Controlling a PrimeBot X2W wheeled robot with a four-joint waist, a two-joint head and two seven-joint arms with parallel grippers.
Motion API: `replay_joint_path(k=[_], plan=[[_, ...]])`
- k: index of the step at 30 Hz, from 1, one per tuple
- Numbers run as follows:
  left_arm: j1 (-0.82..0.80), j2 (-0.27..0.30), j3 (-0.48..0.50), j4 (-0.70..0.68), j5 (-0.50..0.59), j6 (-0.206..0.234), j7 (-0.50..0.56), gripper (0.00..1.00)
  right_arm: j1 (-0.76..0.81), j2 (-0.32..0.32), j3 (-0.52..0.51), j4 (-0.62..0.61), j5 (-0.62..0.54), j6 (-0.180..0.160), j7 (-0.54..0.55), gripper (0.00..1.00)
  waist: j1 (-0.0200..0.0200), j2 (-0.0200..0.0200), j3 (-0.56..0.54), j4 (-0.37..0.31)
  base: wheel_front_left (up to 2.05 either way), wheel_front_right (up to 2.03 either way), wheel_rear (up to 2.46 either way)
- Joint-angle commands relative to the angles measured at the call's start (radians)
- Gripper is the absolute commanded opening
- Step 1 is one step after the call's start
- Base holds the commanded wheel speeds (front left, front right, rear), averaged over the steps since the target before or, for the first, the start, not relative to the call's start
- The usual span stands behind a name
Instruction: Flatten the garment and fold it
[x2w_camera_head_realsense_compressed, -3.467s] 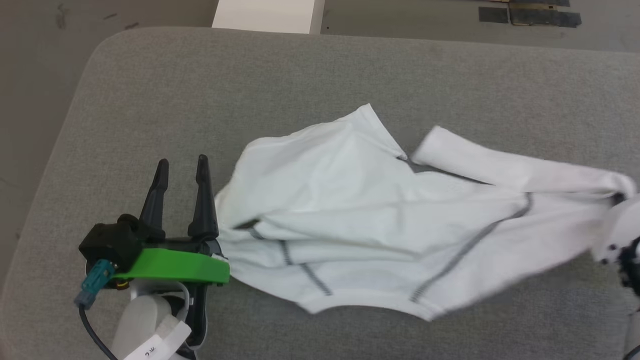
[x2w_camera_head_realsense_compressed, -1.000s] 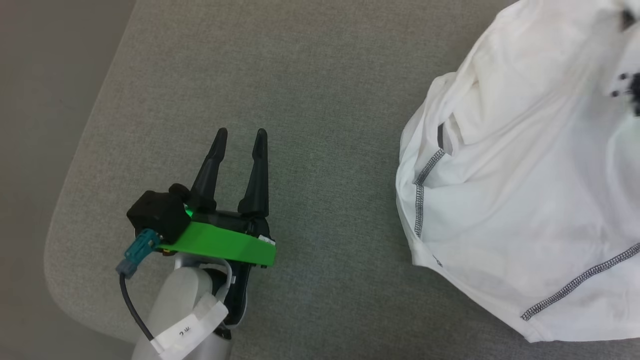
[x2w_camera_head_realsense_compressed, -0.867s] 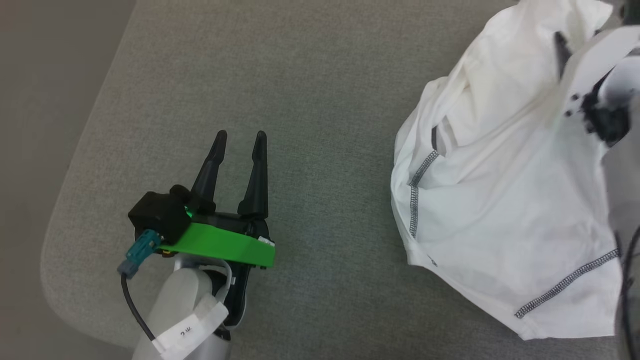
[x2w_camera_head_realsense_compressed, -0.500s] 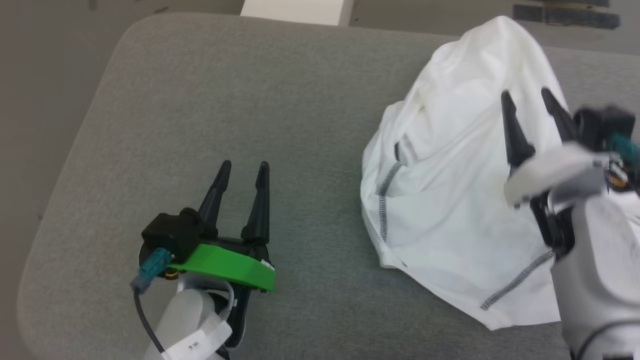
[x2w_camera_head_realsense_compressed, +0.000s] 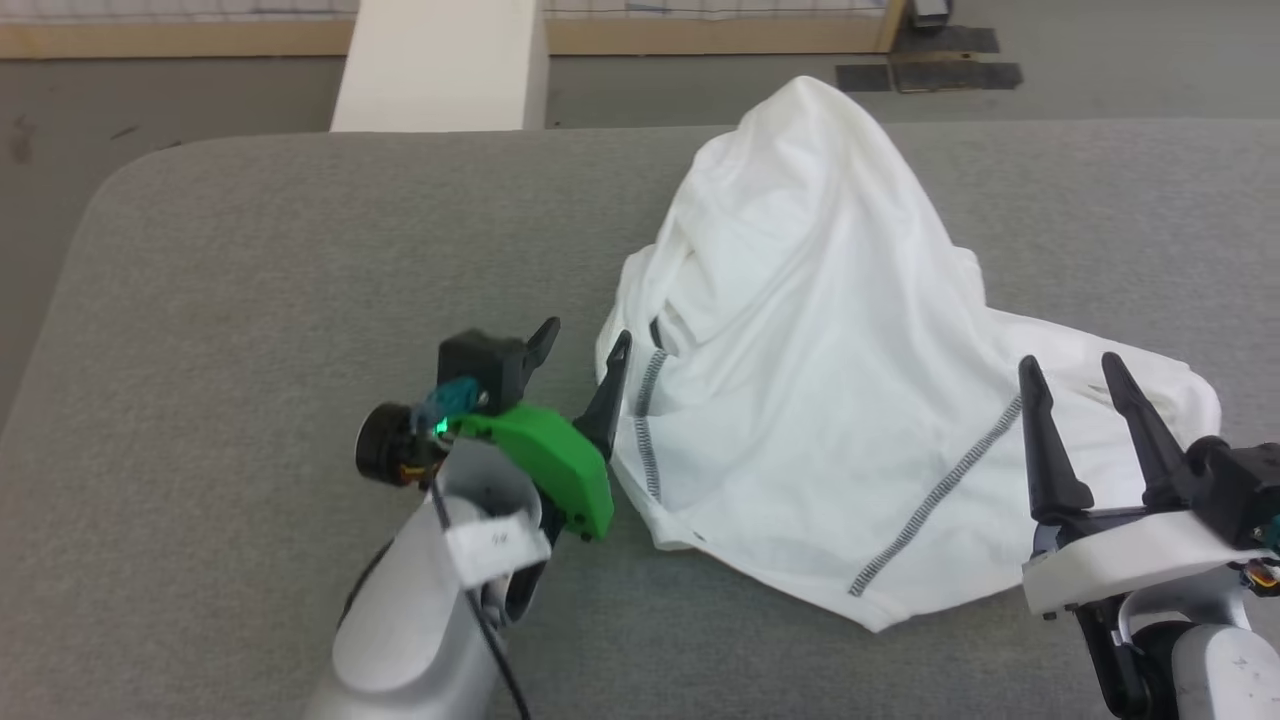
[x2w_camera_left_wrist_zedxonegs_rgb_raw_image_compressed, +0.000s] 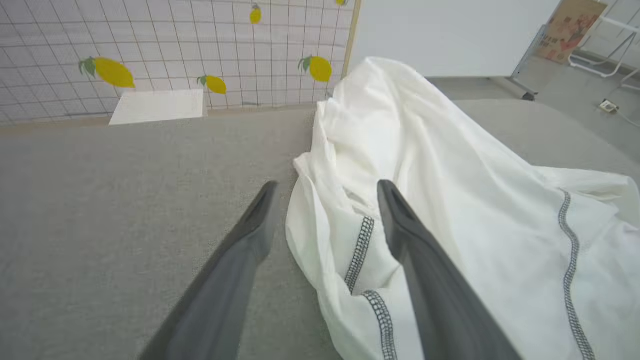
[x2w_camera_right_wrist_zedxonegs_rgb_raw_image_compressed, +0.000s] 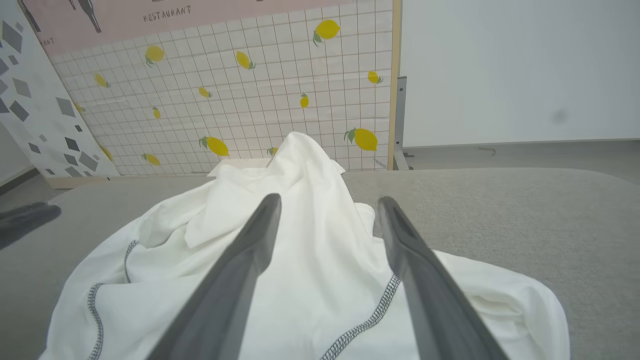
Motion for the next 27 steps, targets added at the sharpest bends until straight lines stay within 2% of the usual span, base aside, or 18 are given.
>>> replay_joint_path(k=[1,6,11,17,21,26,27], plan=[[-0.039,0.005,-0.002,0.023,0.012,0.010,0.042,1.00,0.007,0.003,0.004,-0.019,0.023,-0.002,0.002,1.00,0.0001,0.0000,0.000,-0.050,0.00,0.00,0.00],[-0.132,0.044,-0.032,0.106,0.059,0.043,0.240,1.00,0.010,0.003,0.018,-0.047,0.042,-0.002,0.012,1.00,0.0001,0.0000,0.018,-0.082,0.00,0.00,0.00],[-0.198,0.093,-0.057,0.143,0.117,0.074,0.362,1.00,0.005,0.003,0.031,-0.056,0.065,-0.002,0.012,1.00,0.0001,0.0000,0.036,-0.109,0.00,0.00,0.00],[-0.220,0.115,-0.071,0.171,0.108,0.053,0.476,1.00,-0.001,0.003,0.038,-0.057,0.081,-0.002,0.002,1.00,0.0001,0.0000,0.051,-0.131,0.00,0.00,0.00],[-0.242,0.134,-0.077,0.191,0.117,0.058,0.525,1.00,-0.009,0.003,0.045,-0.058,0.089,-0.002,-0.006,1.00,0.0001,0.0000,0.061,-0.145,0.00,0.00,0.00],[-0.280,0.136,-0.073,0.215,0.108,0.055,0.525,1.00,-0.017,0.003,0.053,-0.060,0.083,-0.002,-0.011,1.00,0.0001,0.0000,0.072,-0.157,0.00,0.00,0.00],[-0.286,0.134,-0.073,0.220,0.105,0.053,0.522,0.90,-0.018,0.003,0.053,-0.060,0.082,-0.002,-0.012,1.00,0.0001,0.0000,0.073,-0.158,0.00,0.00,0.00]])
